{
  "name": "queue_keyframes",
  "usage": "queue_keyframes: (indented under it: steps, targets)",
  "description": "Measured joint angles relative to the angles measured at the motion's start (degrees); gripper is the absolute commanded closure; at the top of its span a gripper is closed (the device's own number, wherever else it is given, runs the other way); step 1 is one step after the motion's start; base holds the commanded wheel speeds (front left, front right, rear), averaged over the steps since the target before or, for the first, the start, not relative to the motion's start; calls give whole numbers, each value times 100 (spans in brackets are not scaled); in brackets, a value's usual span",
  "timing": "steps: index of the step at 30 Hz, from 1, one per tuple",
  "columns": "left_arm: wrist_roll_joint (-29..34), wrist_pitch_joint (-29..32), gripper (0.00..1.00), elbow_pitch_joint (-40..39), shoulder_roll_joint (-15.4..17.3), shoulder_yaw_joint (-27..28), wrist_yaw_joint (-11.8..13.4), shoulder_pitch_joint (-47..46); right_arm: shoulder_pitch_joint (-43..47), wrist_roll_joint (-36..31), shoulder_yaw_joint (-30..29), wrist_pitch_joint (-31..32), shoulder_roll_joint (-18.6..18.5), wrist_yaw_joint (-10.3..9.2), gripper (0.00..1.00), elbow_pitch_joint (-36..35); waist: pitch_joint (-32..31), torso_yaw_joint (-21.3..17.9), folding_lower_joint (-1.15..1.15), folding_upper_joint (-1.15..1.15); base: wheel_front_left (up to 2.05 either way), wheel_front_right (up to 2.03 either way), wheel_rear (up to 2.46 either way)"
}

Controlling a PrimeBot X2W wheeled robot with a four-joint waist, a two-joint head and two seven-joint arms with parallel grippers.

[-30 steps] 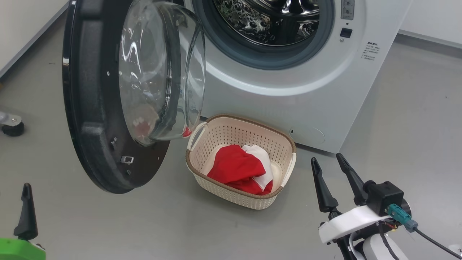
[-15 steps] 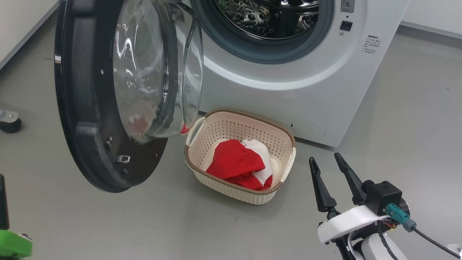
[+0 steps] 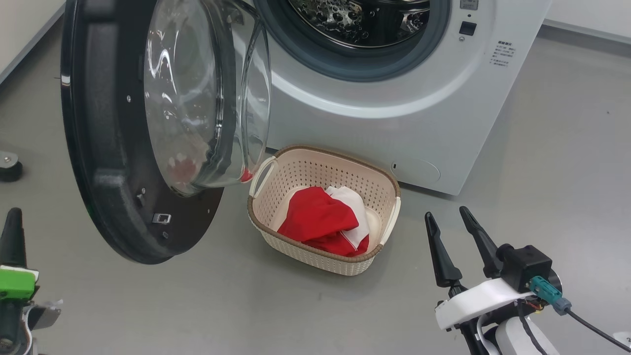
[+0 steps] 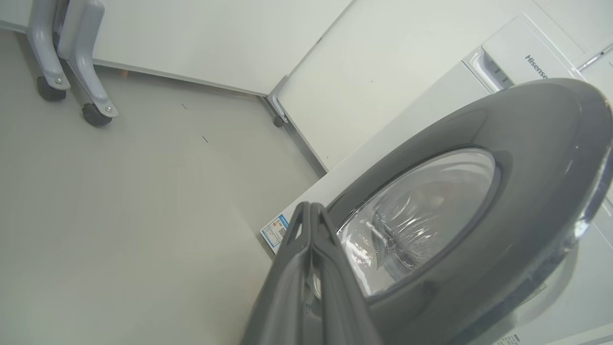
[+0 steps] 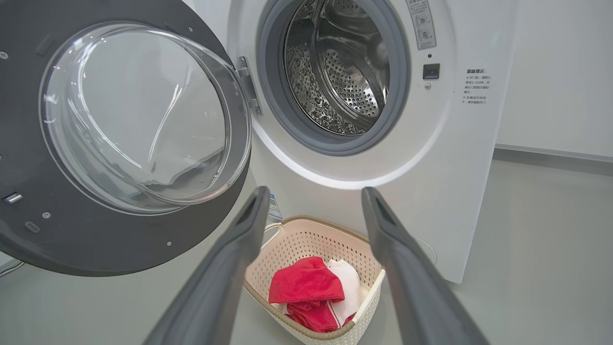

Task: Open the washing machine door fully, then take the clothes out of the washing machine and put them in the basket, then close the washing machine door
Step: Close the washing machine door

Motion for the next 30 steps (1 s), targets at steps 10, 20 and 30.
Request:
queue_keyframes:
  steps: [10,20,30]
  targets:
    - [-2405,1056,100,179,-754,868,499,-665,0,-18,-45,0,3,0,0,4,-4,-52,0,0,0,0,0]
    - [-3628,2227,100,232,-907,1068,1343,-961,0,-26,-66,0,4,0,0,7,-33,-72,0,0,0,0,0]
    - [-3919,2906,100,185,-736,957,1399,-966,0,-36,-65,0,5,0,0,9,-6,-105,0,0,0,0,0]
